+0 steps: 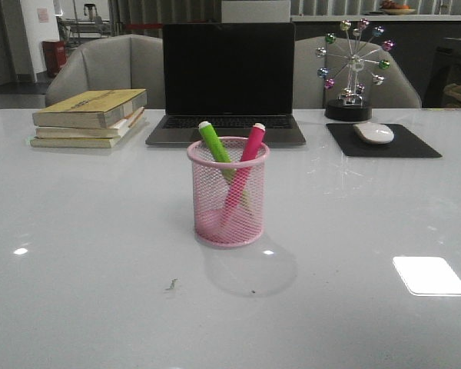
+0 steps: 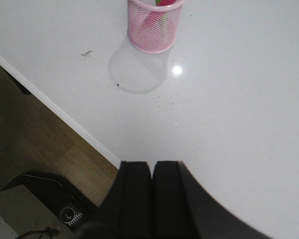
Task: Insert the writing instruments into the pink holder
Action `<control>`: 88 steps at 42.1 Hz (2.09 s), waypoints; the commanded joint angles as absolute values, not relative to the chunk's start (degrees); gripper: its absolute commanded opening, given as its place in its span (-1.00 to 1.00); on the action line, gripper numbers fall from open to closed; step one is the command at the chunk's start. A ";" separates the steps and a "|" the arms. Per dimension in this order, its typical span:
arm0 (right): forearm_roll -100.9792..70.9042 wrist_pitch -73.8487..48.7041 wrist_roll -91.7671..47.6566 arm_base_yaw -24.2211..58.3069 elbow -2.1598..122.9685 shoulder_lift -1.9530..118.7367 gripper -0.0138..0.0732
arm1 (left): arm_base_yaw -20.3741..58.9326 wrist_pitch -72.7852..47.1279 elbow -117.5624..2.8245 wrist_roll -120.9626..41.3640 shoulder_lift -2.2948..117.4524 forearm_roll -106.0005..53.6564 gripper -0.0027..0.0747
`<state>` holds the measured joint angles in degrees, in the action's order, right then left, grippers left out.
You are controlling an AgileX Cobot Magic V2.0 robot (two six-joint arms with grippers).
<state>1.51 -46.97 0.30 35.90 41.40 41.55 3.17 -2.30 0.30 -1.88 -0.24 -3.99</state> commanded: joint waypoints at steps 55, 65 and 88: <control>-3.15 -1.33 0.00 -0.11 -1.31 -1.75 -0.55 | 3.09 3.07 0.54 -1.96 -1.33 -4.61 -0.67; -3.15 2.40 0.00 -0.11 -1.37 -1.75 -0.55 | 3.09 3.07 0.54 -1.96 -1.33 -4.61 -0.67; -4.06 2.88 0.00 -0.11 -1.37 -1.75 -0.55 | 3.09 3.07 0.54 -1.96 -1.33 -4.61 -0.67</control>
